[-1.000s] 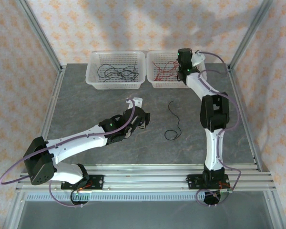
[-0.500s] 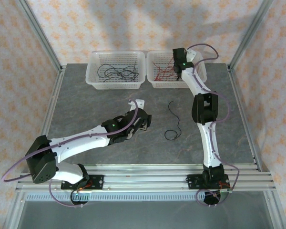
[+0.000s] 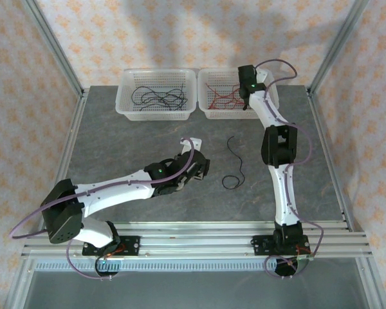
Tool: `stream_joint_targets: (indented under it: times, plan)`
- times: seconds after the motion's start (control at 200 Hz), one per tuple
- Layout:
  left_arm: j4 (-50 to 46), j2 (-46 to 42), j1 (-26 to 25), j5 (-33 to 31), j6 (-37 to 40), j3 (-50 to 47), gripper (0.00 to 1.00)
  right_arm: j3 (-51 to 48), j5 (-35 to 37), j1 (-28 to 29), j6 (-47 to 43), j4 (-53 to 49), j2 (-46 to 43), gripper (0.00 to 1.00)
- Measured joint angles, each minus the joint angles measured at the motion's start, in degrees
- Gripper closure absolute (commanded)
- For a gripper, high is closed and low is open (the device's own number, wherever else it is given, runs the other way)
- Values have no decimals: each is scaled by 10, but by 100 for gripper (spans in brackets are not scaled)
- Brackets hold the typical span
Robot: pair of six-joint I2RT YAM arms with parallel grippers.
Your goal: Untangle the cables
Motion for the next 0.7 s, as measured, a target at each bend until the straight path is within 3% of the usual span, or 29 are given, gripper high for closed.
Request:
stream_joint_targets:
  times: [0.24, 0.46, 0.586, 0.696]
  plan:
    - [0, 11, -9, 0, -2, 14, 43, -2, -26, -2, -16, -24, -19, 68]
    - [2, 57, -10, 6, -2, 44, 43, -30, -49, -2, -33, -47, -125, 68]
    - [9, 104, -10, 16, 2, 70, 43, -120, -57, -2, -41, -40, -240, 68]
    - [22, 159, -9, 23, 20, 106, 44, -271, -63, -2, -44, -9, -377, 68]
